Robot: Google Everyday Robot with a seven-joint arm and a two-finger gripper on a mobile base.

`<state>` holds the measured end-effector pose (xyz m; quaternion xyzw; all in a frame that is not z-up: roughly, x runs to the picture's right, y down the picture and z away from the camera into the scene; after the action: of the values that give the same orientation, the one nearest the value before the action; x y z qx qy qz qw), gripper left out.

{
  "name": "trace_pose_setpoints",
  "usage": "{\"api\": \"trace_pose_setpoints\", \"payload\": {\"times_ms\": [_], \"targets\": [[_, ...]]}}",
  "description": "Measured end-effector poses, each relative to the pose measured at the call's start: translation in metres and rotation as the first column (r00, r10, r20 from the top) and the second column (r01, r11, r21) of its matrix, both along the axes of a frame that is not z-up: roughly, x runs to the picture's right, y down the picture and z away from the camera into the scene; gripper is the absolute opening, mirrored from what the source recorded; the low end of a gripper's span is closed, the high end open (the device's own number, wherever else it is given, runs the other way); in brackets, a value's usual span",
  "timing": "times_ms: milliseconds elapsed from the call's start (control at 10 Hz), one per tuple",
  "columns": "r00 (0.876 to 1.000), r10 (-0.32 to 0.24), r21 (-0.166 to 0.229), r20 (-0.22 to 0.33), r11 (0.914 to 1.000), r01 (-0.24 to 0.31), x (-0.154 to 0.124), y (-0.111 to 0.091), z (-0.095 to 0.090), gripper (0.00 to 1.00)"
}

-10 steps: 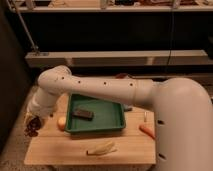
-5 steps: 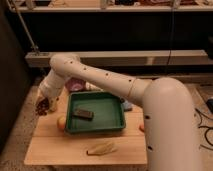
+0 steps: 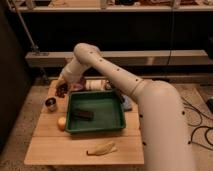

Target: Place grapes in purple bowl

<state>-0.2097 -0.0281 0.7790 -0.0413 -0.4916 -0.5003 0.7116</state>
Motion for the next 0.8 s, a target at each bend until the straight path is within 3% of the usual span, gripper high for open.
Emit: {"api": "trace_pose_setpoints", "payload": {"times_ms": [300,400,600,800], "targets": [[0.991,0.107,0.000,-0.078,0.9942,-0.107,0.077,-0.013,0.017,0.00],[0.988,0.128,-0.002,-0.090,0.9917,-0.128,0.091,-0.015,0.019,0.00],[0.982,0.169,0.003,-0.090,0.9856,-0.169,0.111,-0.020,0.023,0.00],[0.978,0.201,0.015,-0.061,0.9795,-0.201,0.108,-0.028,0.028,0.00]]}}
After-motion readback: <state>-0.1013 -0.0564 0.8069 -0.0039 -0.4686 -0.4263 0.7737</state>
